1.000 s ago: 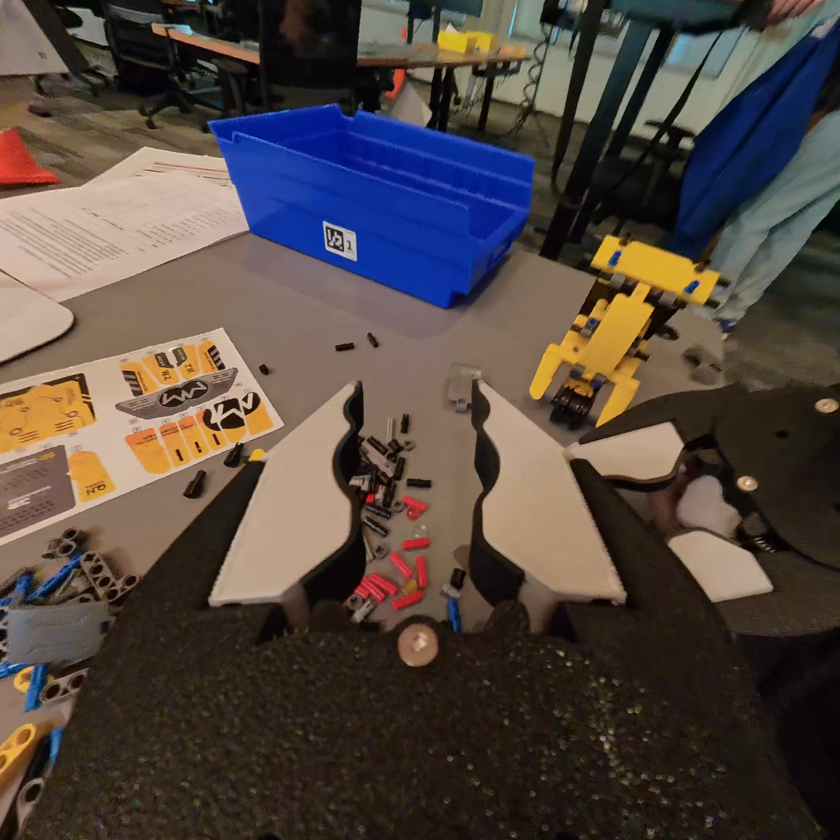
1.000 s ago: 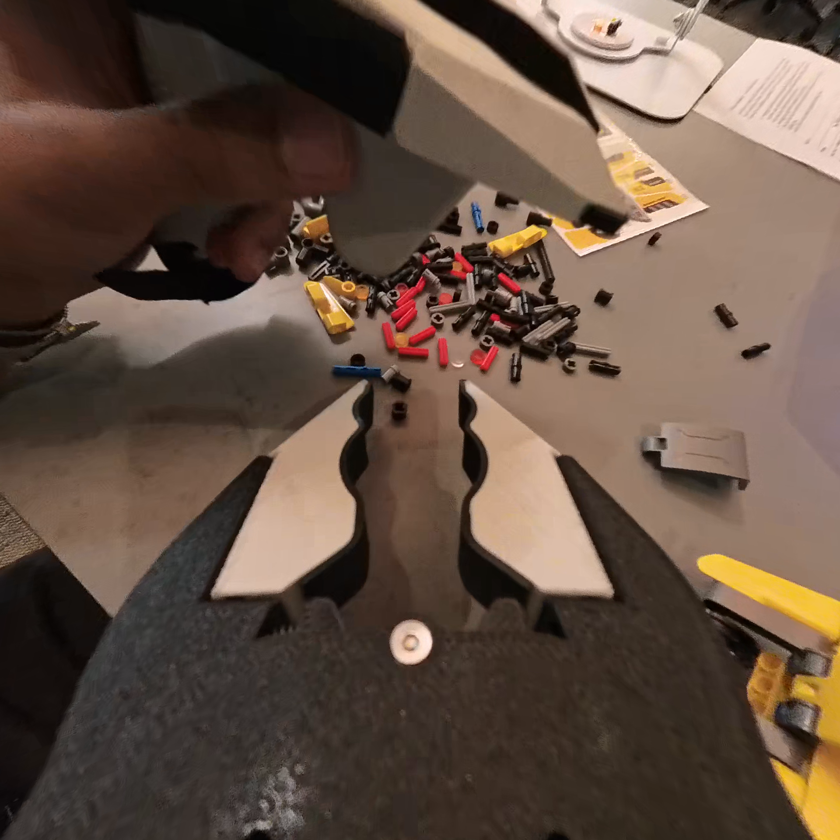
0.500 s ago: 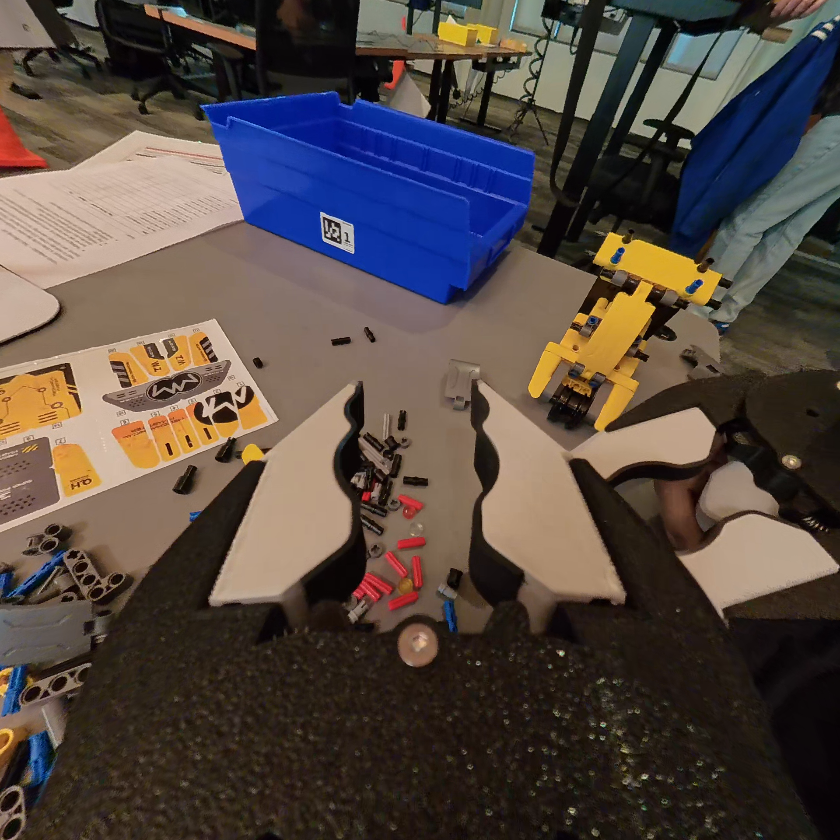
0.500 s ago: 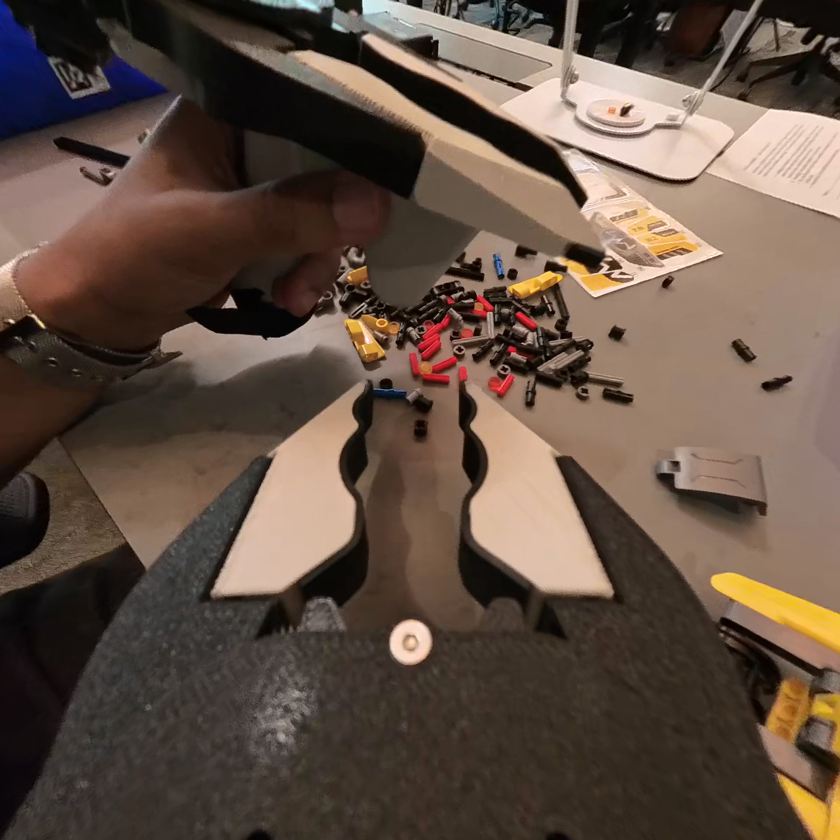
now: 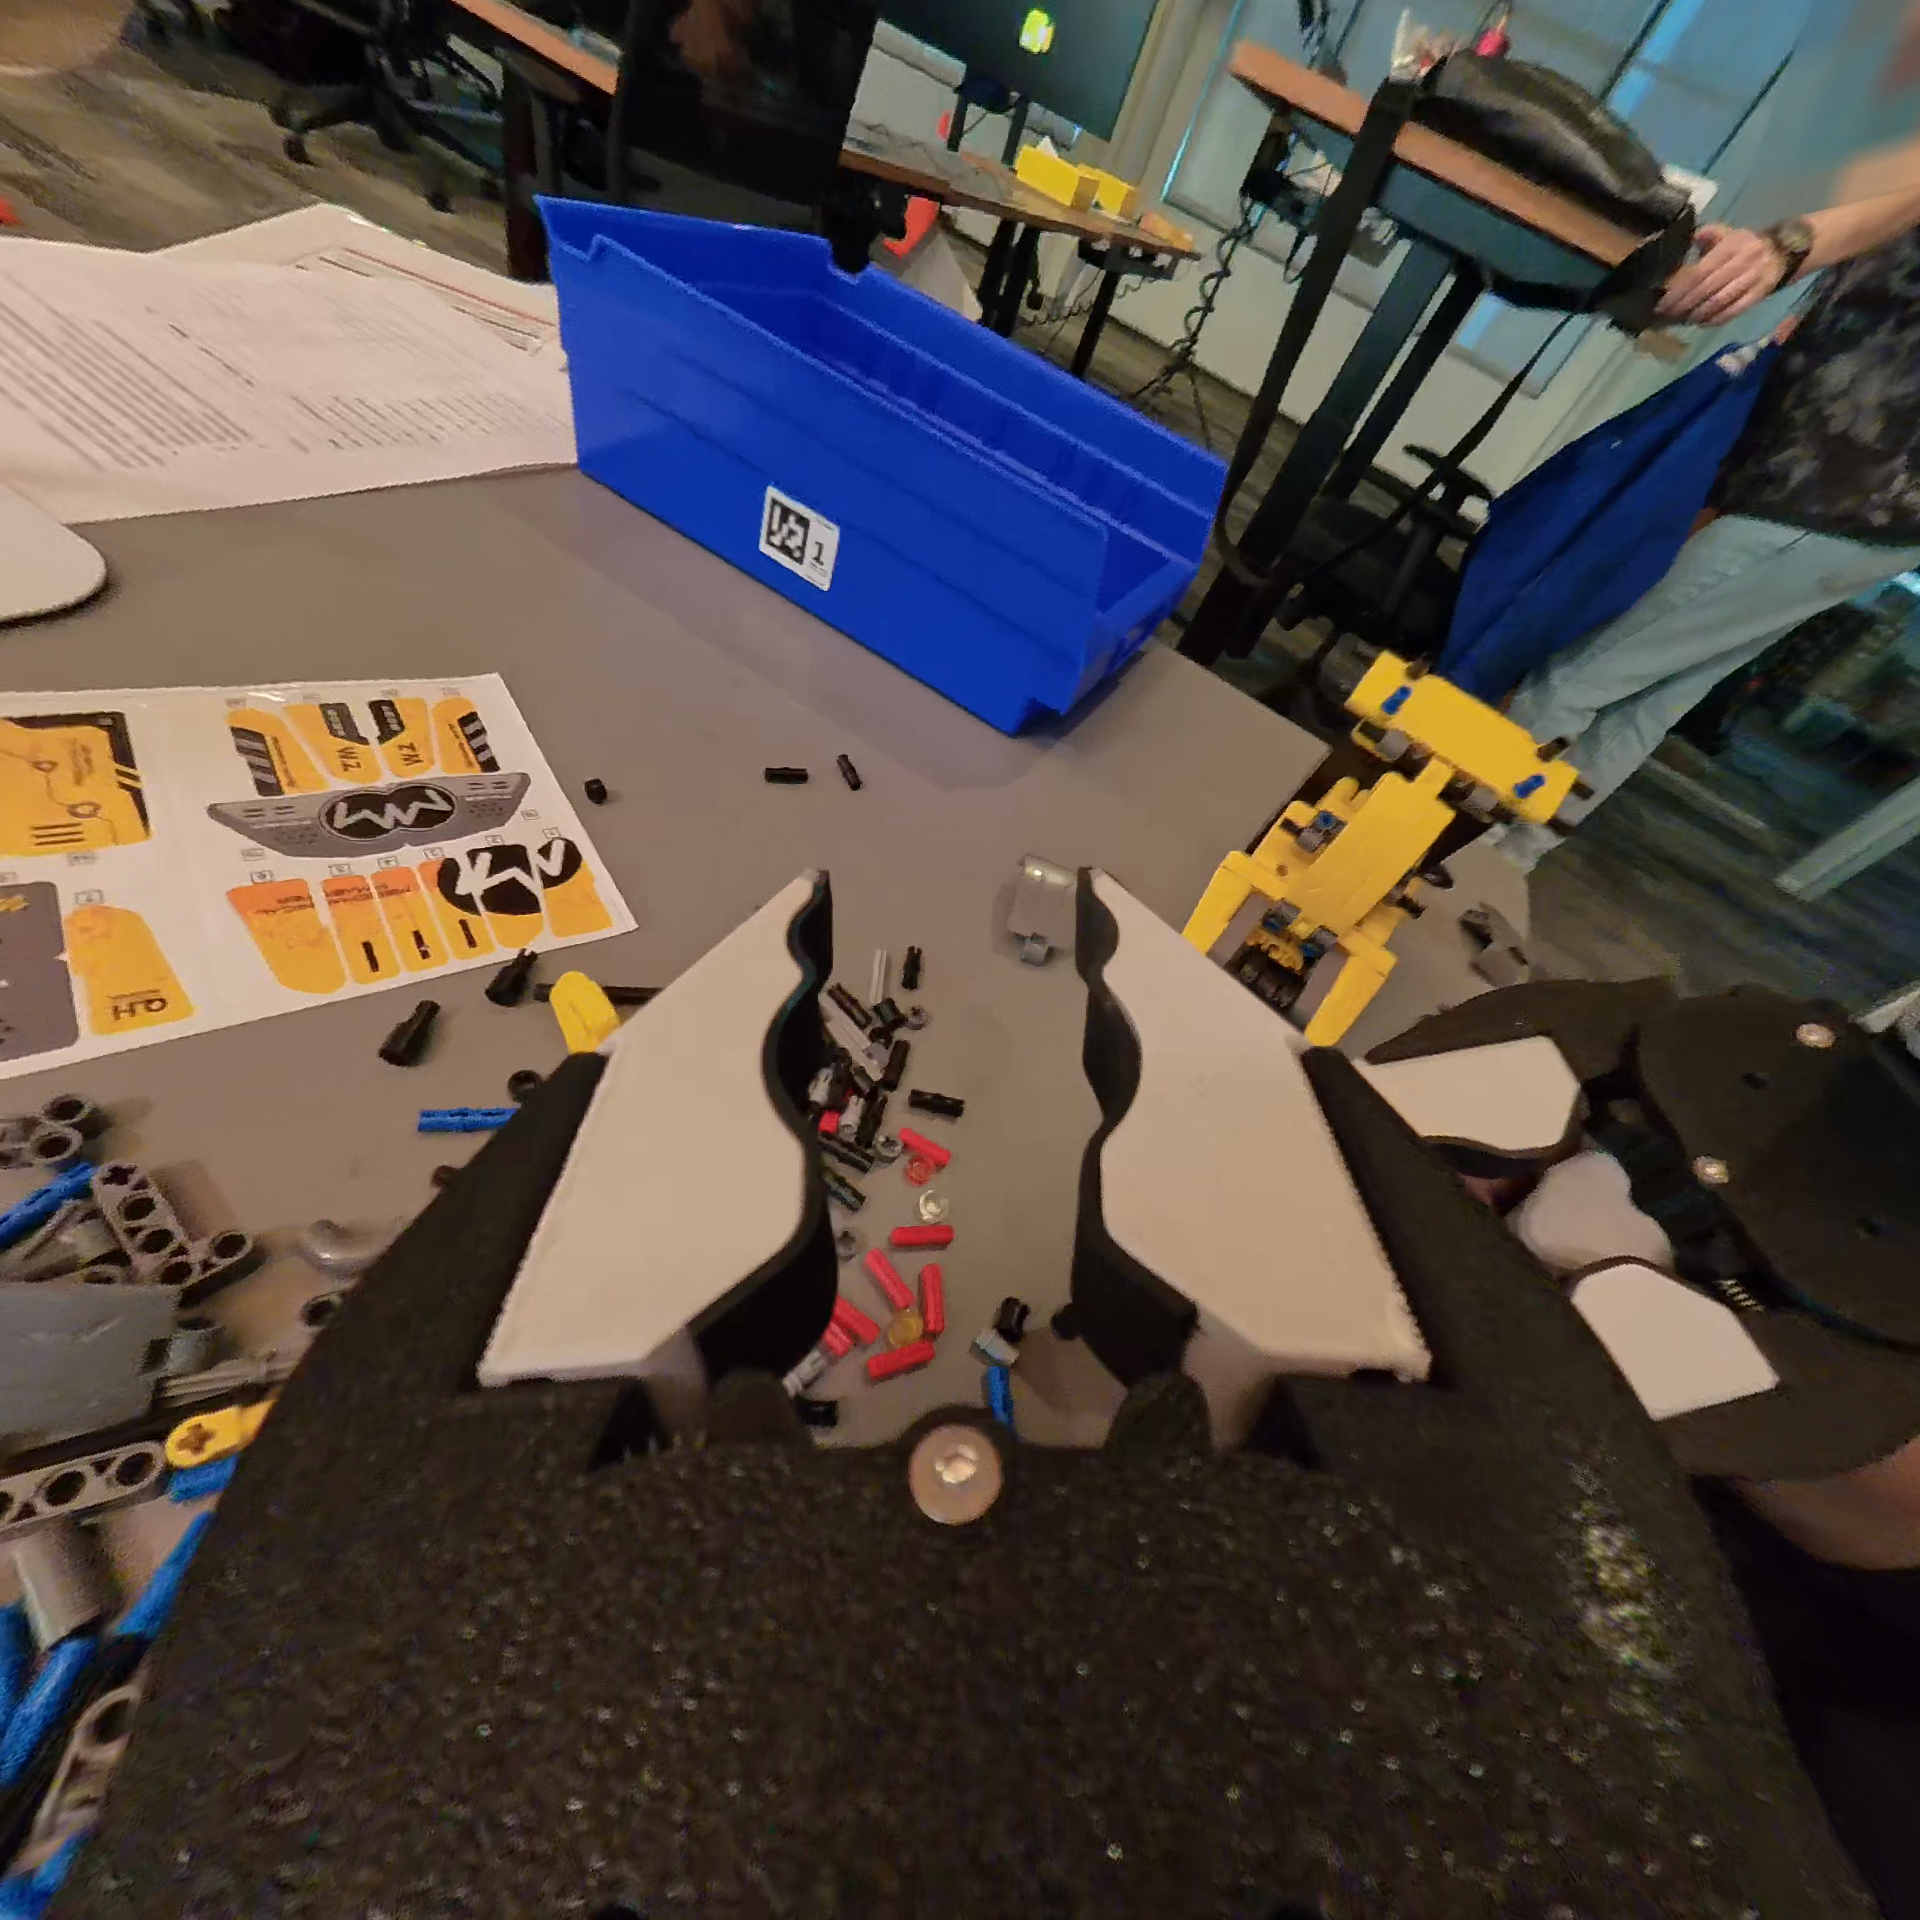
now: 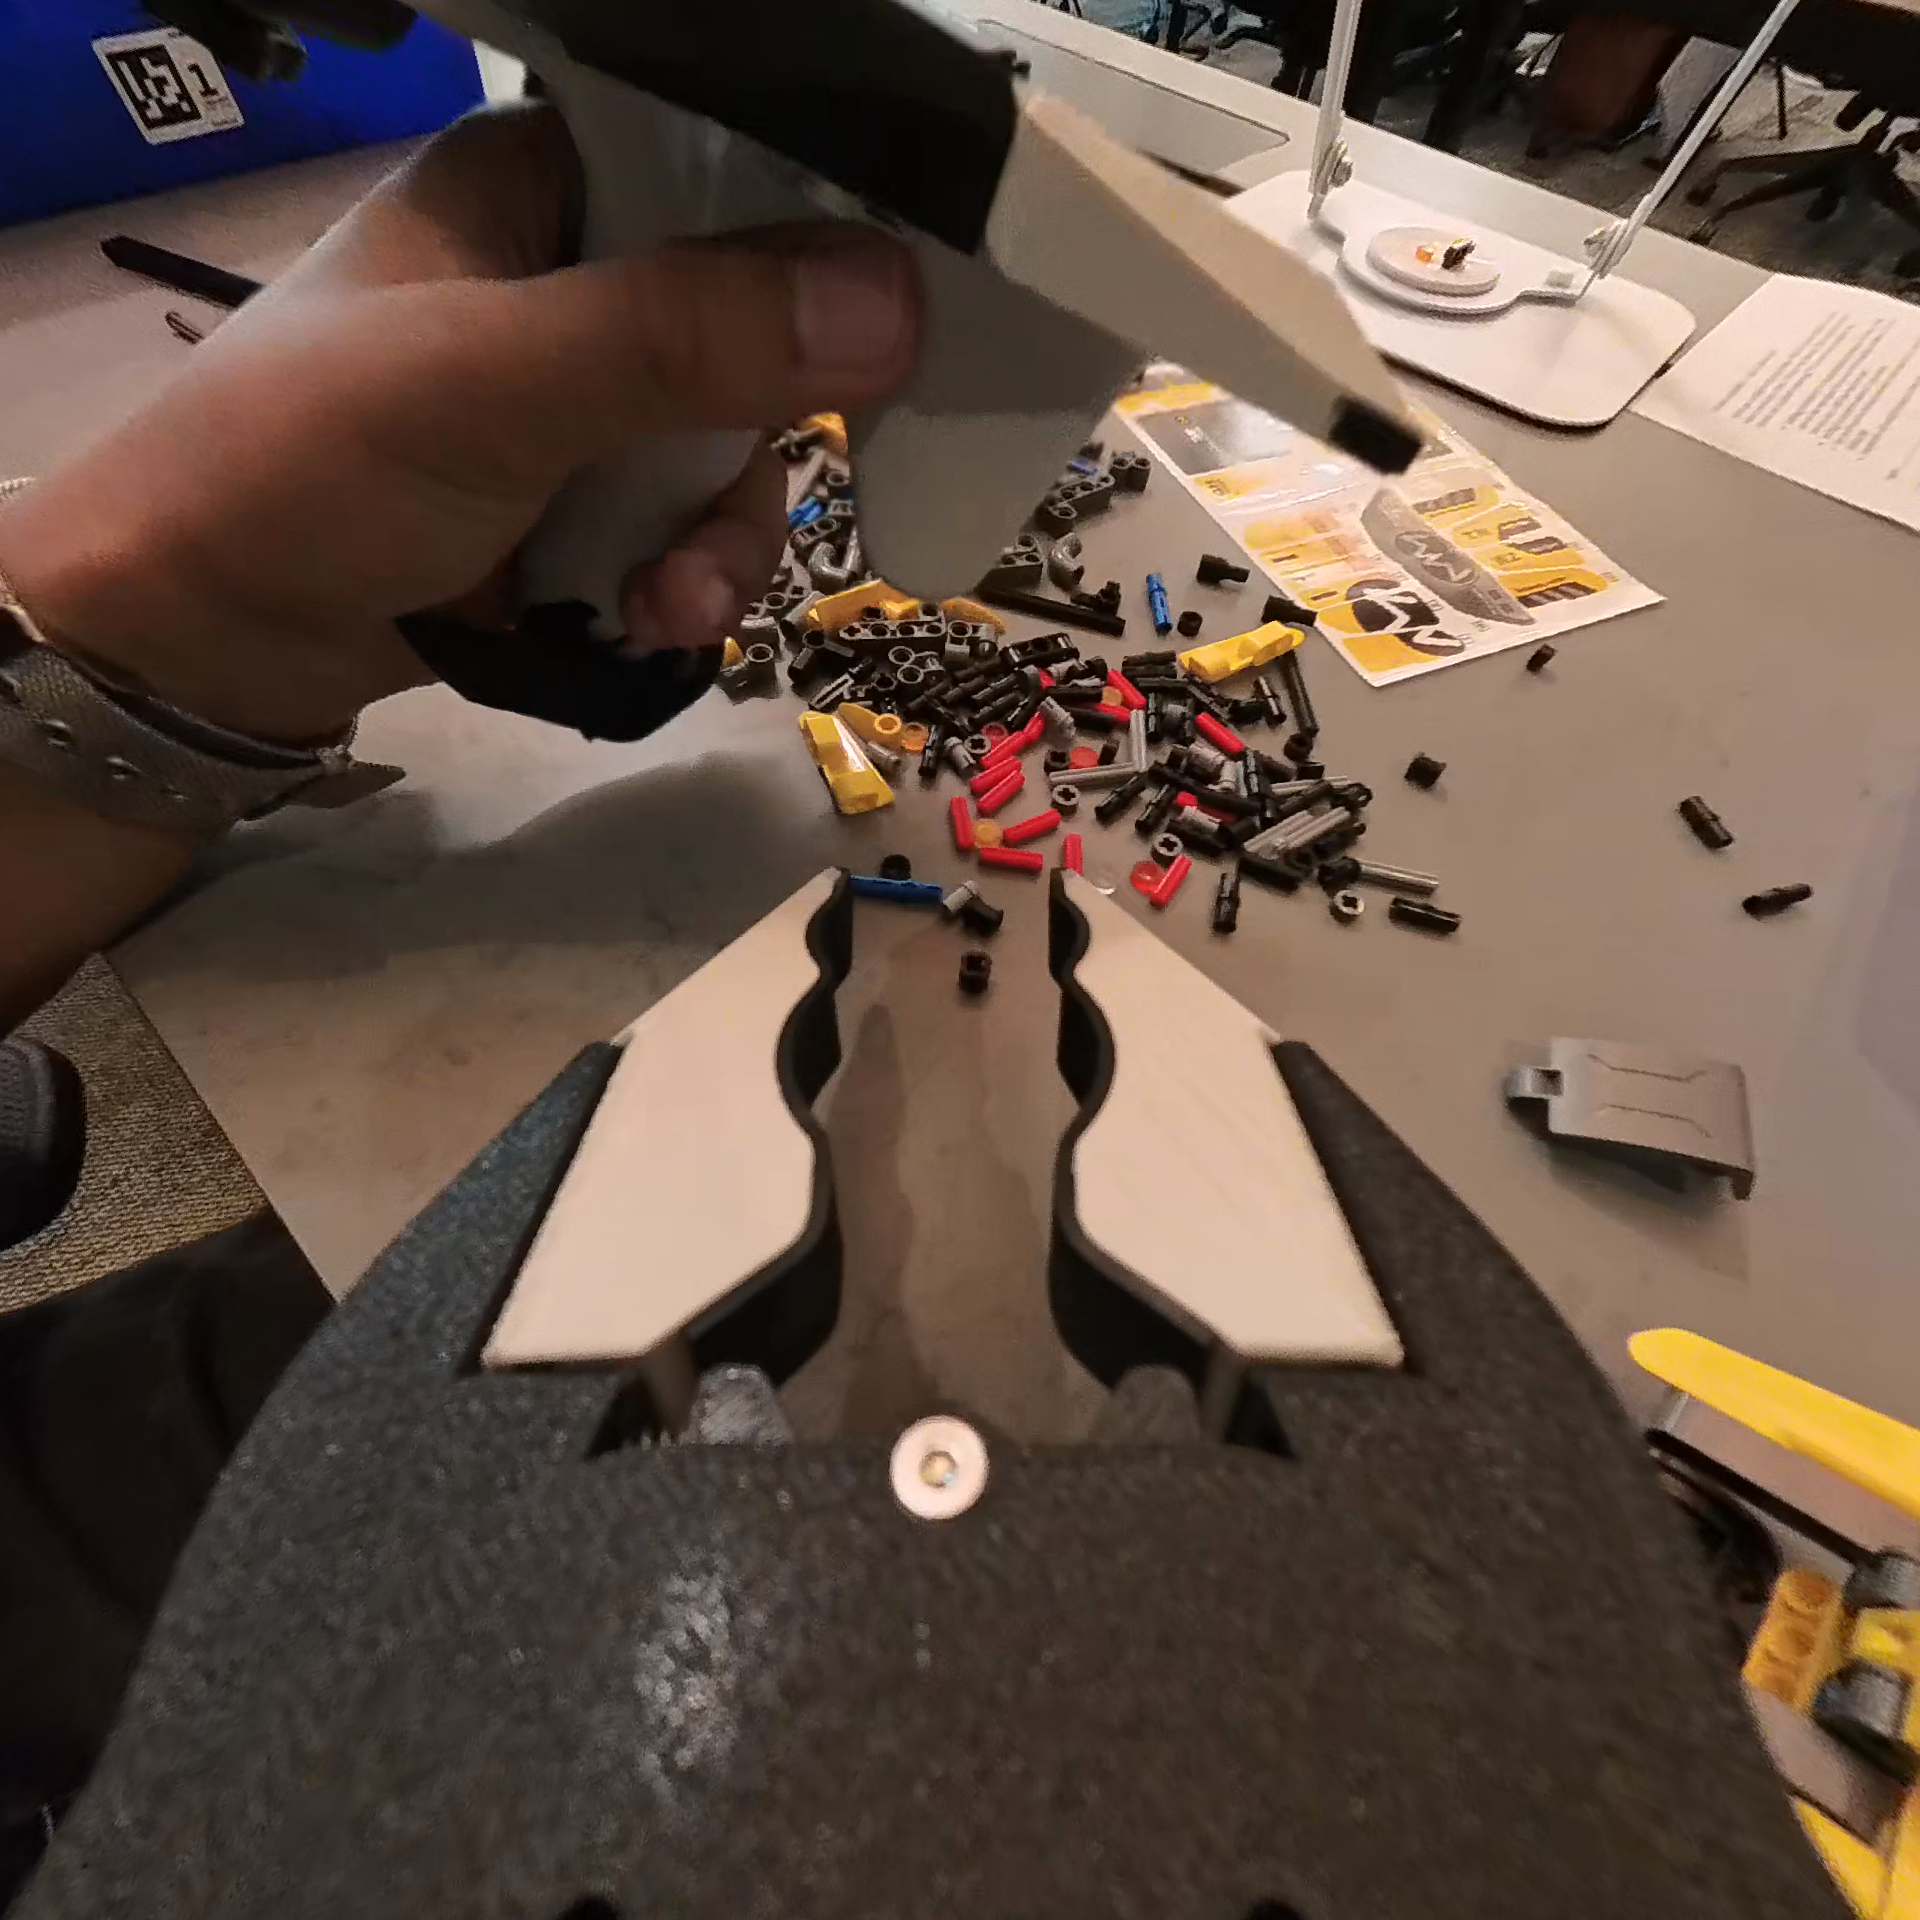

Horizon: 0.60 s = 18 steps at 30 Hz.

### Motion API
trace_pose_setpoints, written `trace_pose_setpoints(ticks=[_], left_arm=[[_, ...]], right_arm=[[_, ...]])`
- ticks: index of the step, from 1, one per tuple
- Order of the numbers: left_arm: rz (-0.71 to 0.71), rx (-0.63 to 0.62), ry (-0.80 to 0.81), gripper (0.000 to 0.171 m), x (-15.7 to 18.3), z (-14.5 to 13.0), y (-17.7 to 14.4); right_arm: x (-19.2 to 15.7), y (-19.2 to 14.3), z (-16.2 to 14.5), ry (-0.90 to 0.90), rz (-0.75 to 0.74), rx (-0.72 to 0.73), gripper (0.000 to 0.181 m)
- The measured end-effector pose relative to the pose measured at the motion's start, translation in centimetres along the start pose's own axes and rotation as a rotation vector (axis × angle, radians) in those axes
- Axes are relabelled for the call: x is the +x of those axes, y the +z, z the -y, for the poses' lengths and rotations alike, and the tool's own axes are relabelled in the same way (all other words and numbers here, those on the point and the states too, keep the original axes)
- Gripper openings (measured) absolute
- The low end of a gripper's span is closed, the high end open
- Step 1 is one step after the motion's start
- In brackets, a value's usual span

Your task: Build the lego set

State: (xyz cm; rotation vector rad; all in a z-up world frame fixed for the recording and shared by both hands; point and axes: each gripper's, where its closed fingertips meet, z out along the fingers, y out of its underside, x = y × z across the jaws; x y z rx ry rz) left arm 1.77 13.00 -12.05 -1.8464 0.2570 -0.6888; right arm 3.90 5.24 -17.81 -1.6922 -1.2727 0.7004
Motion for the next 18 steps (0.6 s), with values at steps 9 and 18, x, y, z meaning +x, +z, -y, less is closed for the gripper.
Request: trace_pose_setpoints(ticks=[9, 18], left_arm=[[-0.053, 0.010, -0.037, 0.046, 0.75, 0.11, 0.12], [-0.065, 0.004, -0.042, 0.046, 0.96, -0.04, 0.24]], right_arm=[[-0.04, 0.08, -0.10, -0.007, -0.002, -0.008, 0.037], [-0.18, 0.25, -0.30, -0.034, -0.013, -0.024, 0.038]])
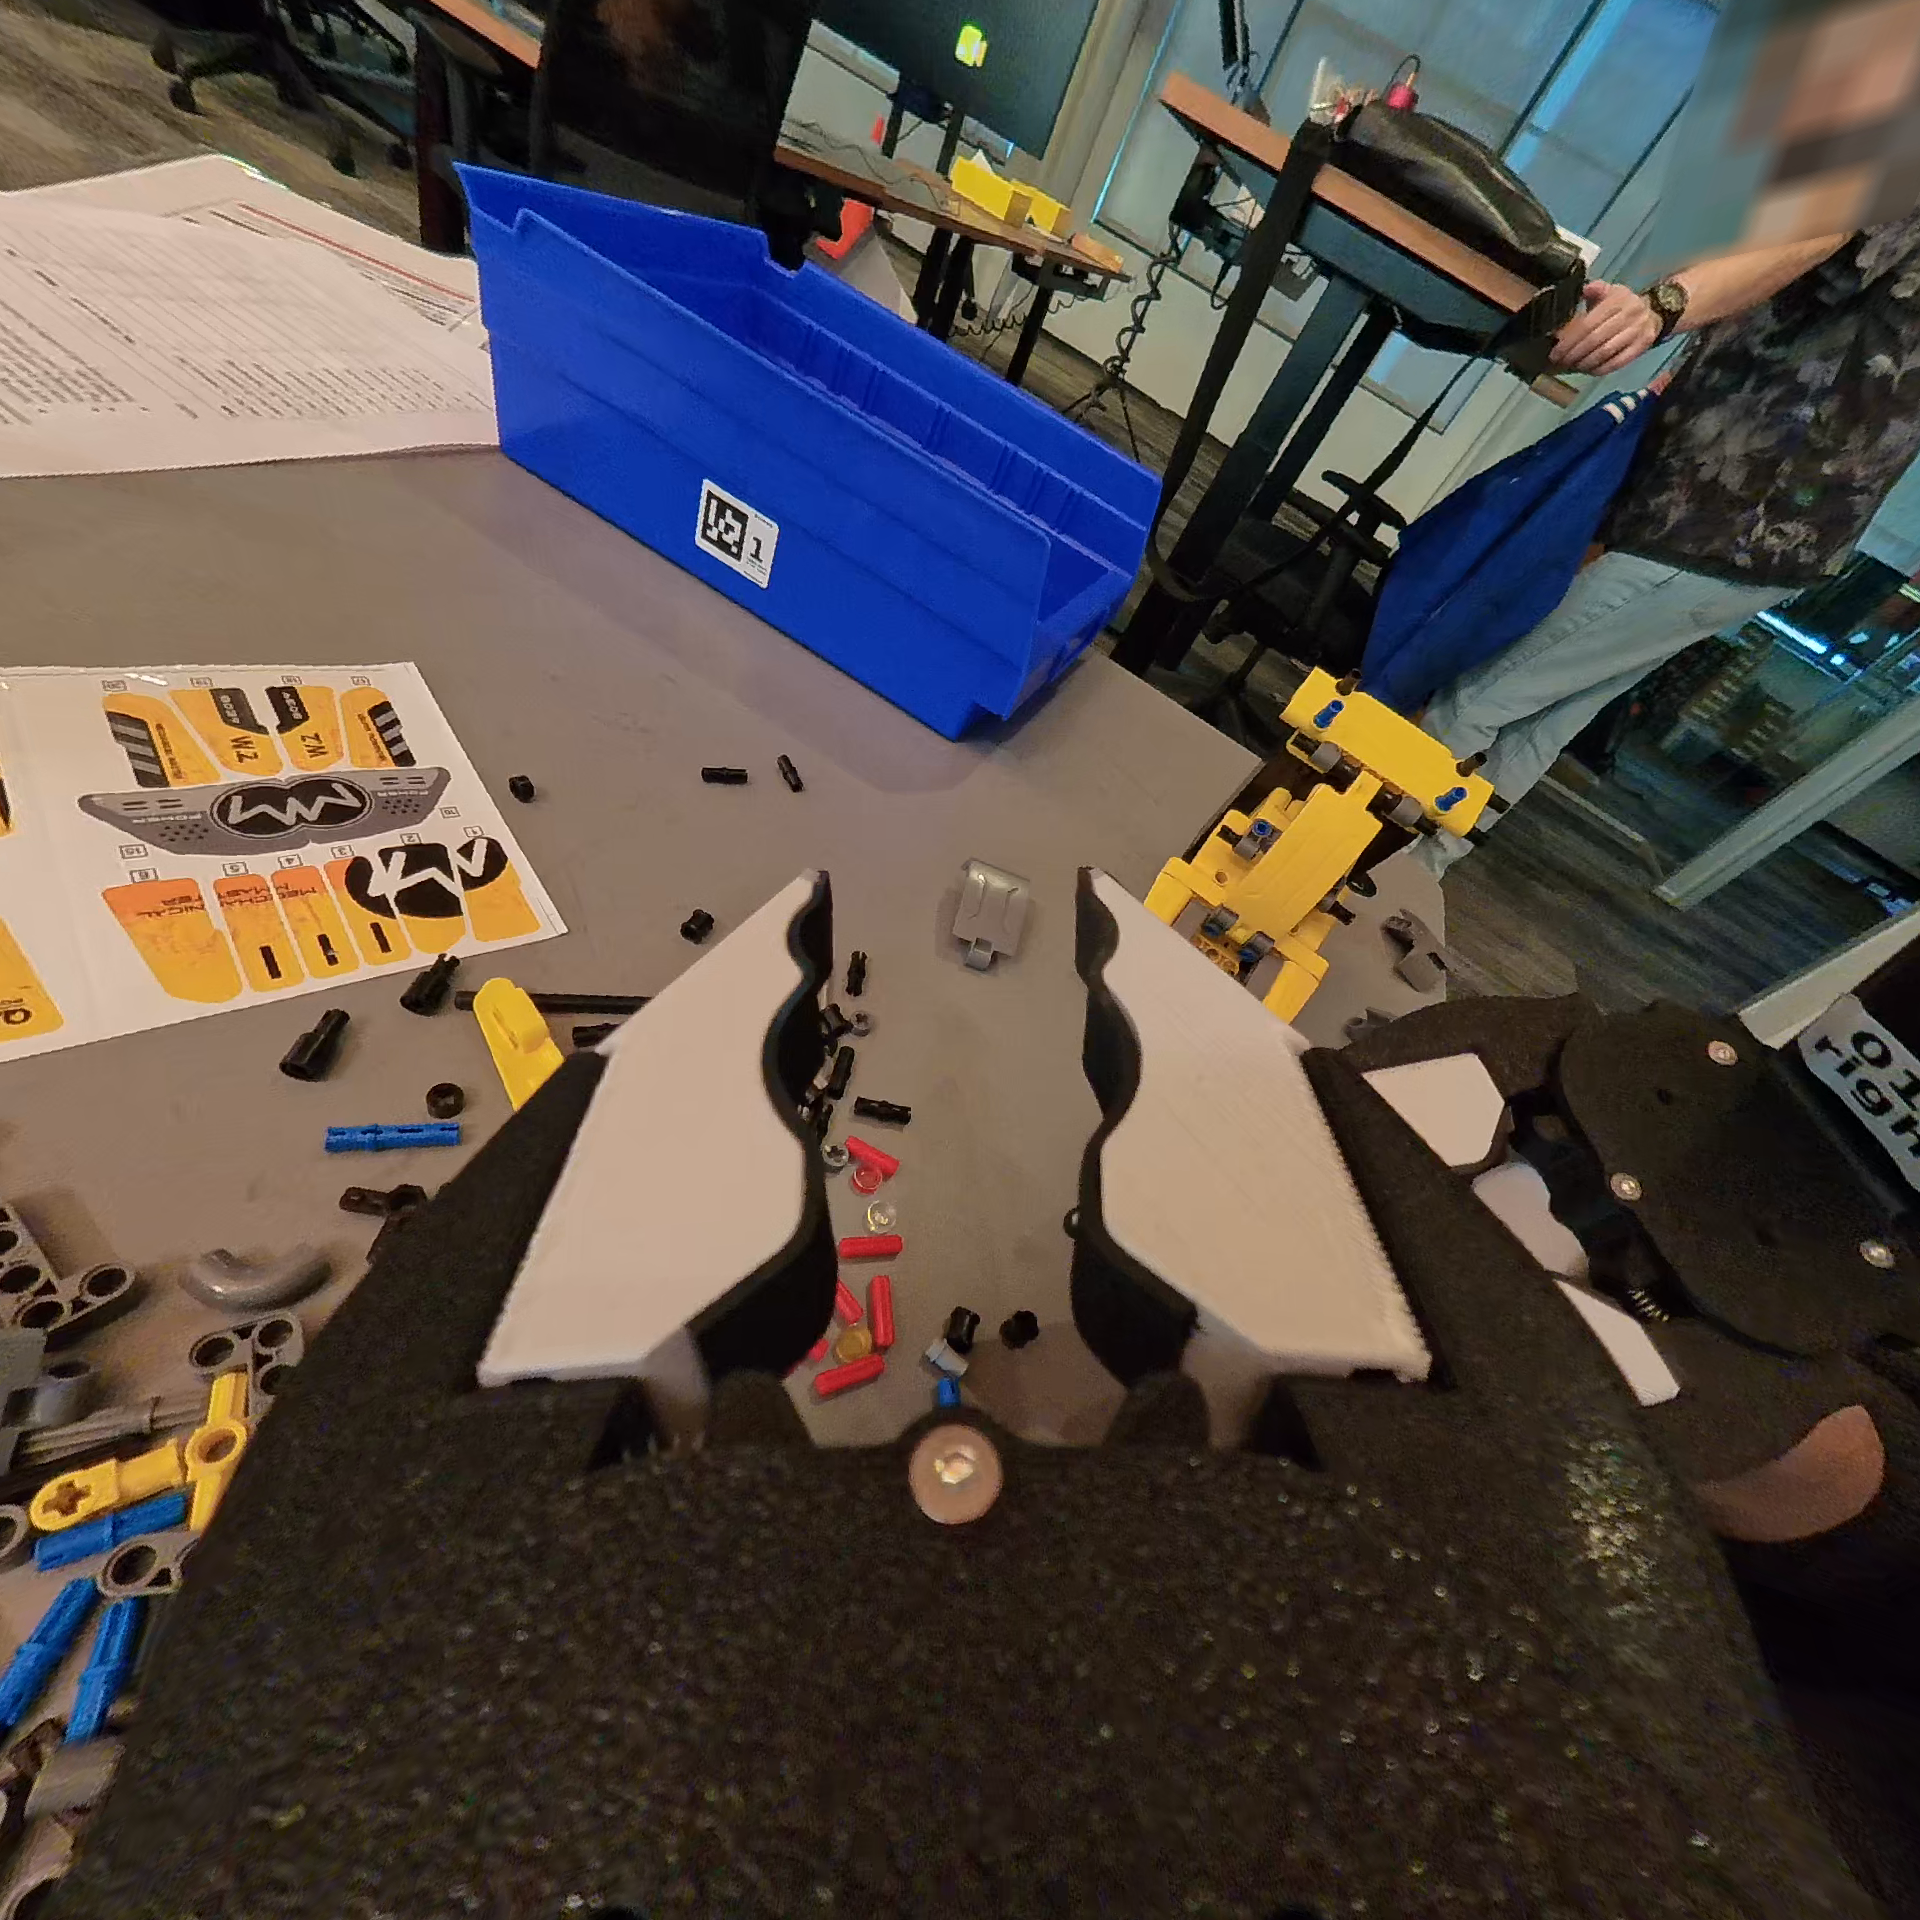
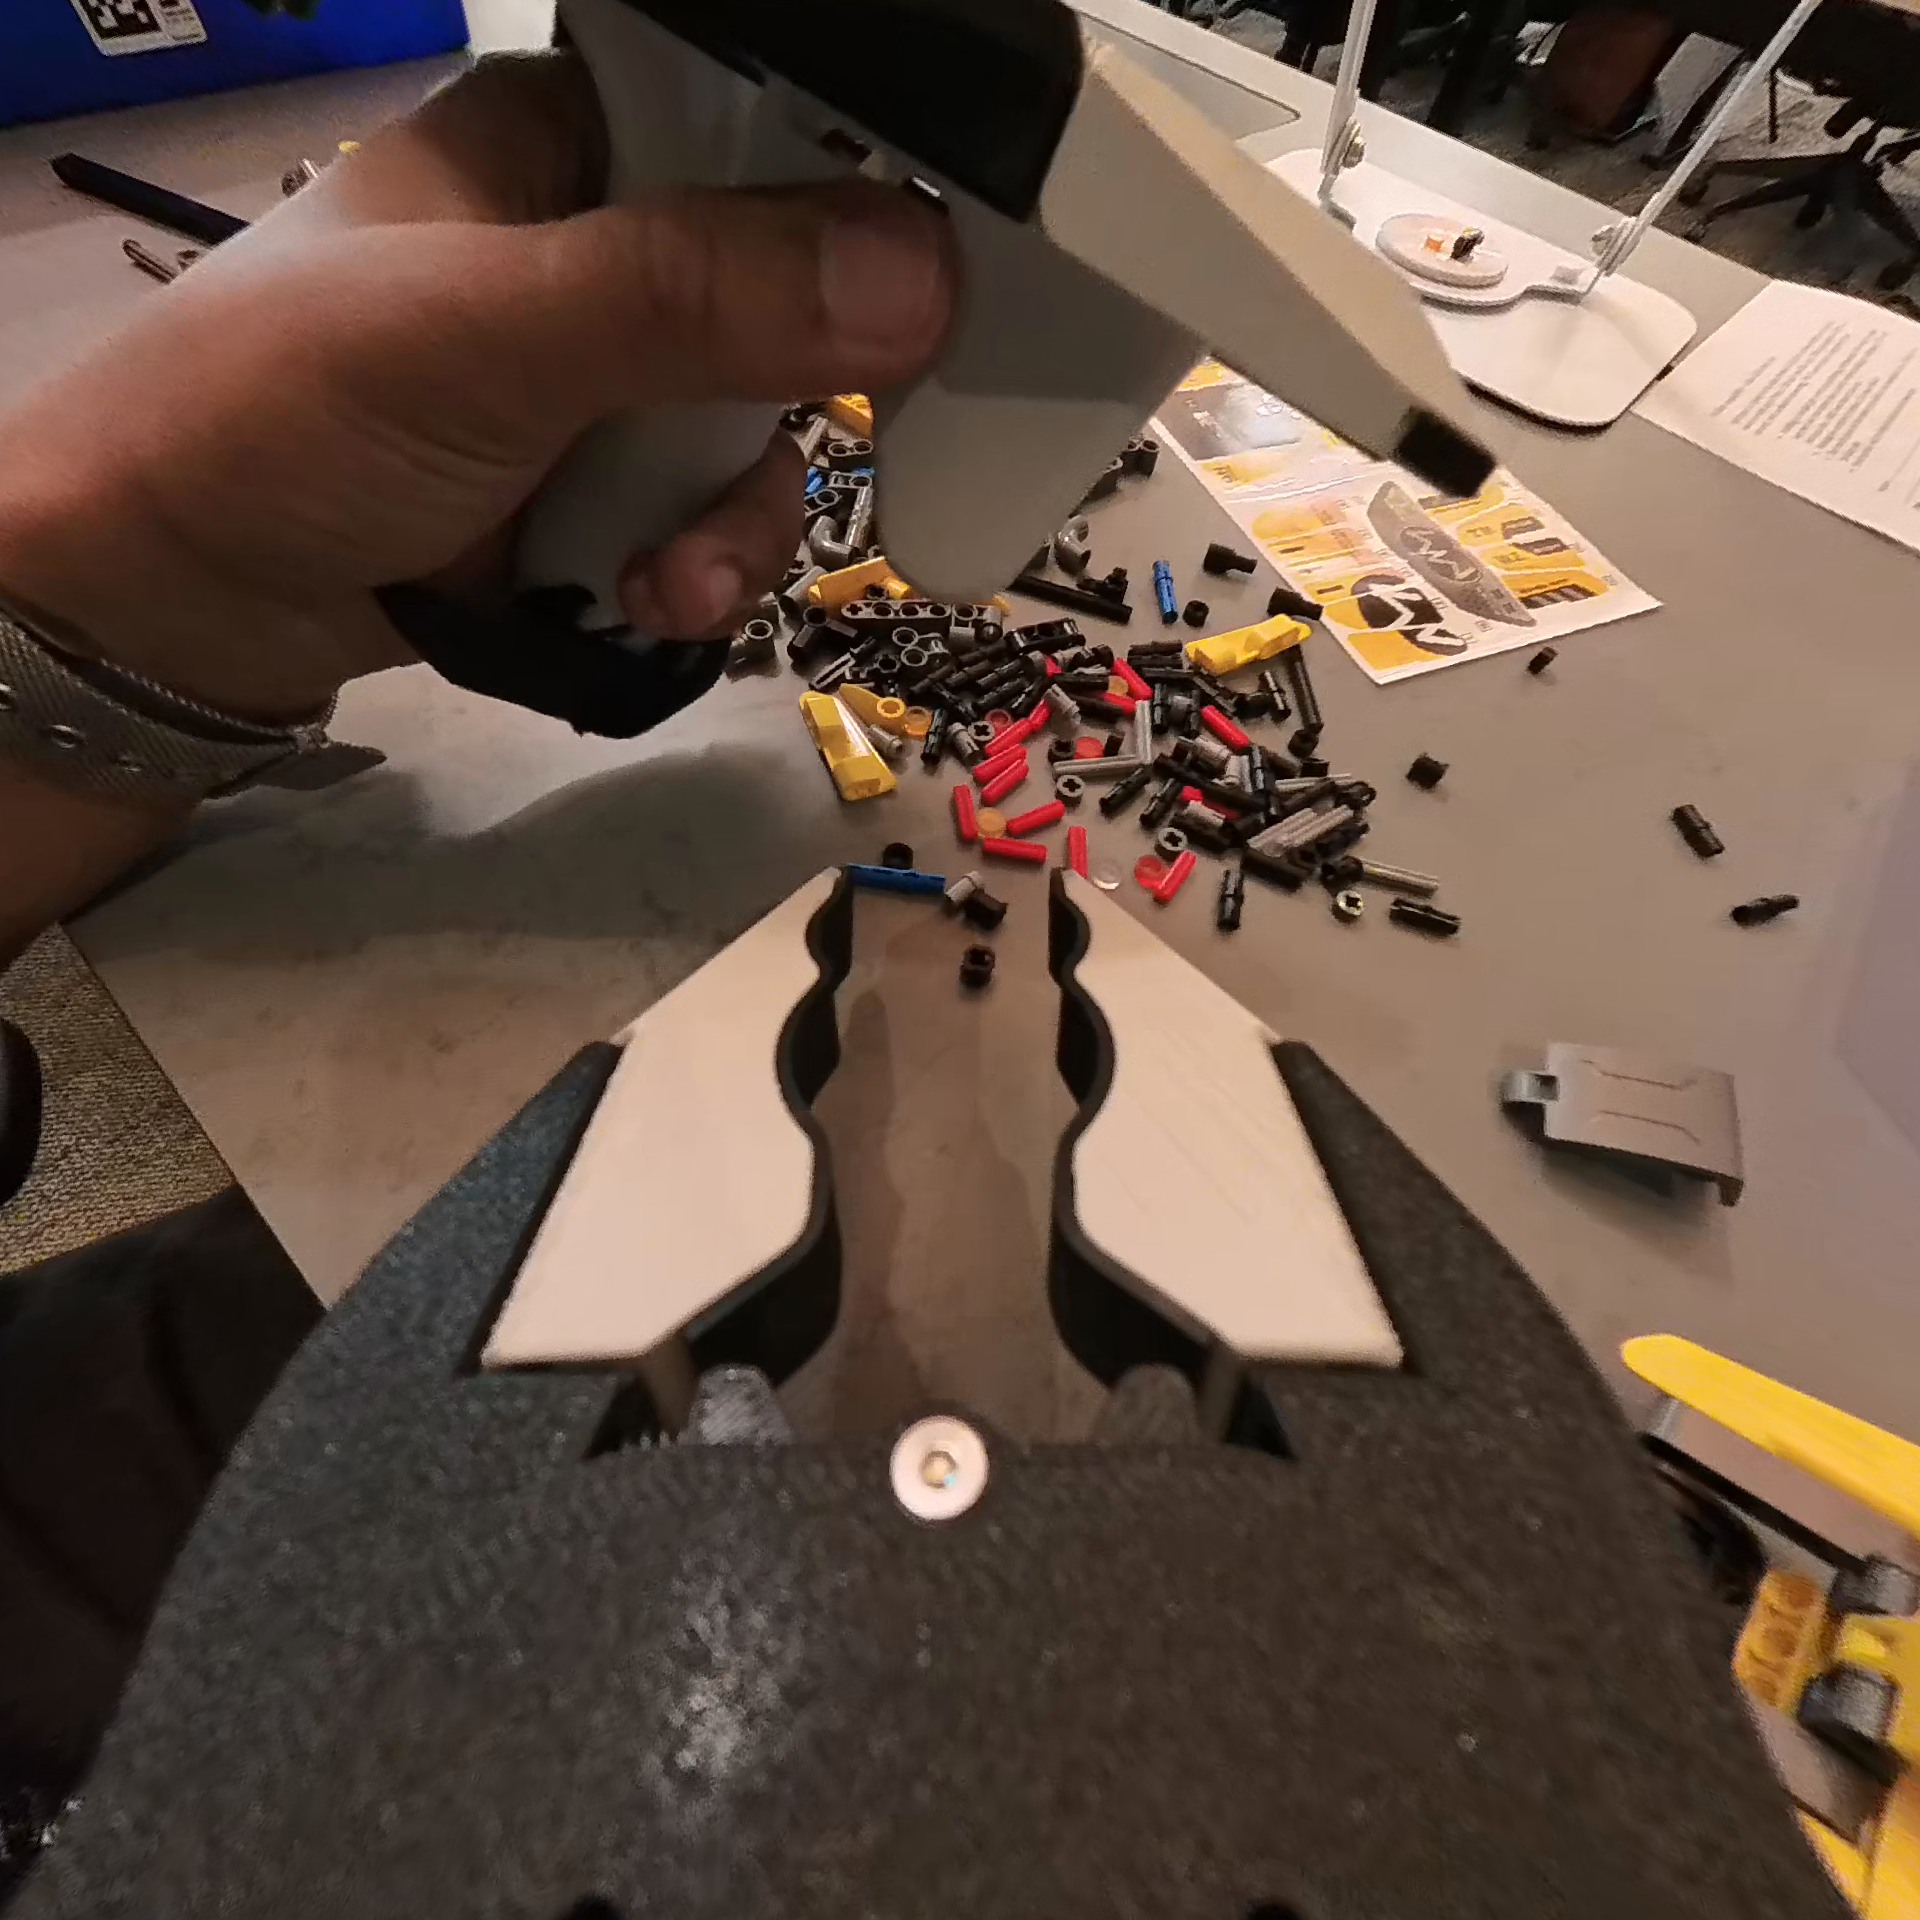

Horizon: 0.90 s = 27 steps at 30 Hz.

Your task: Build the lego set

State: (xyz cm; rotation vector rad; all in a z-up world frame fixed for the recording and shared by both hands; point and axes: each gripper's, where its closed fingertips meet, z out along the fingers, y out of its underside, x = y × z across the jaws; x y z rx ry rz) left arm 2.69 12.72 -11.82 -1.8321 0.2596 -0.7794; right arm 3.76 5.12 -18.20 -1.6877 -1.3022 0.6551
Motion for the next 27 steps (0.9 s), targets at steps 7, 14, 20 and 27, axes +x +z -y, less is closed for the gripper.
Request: trace_pose_setpoints(ticks=[7, 14, 20, 27], left_arm=[[-0.011, -0.014, 0.000, 0.046, 0.21, -0.27, 0.21], [-0.018, -0.024, -0.002, 0.046, 0.31, -0.46, 0.33], [-0.020, -0.028, -0.002, 0.046, 0.34, -0.52, 0.37], [-0.027, -0.037, -0.008, 0.046, 0.39, -0.71, 0.51]], right_arm=[[0.00, -0.05, 0.07, 0.008, 0.008, 0.007, 0.037], [0.05, -0.22, 0.27, 0.028, 0.022, 0.024, 0.037], [0.00, -0.17, 0.22, 0.025, 0.024, 0.021, 0.038], [0.00, -0.20, 0.27, 0.033, 0.031, 0.026, 0.037]])
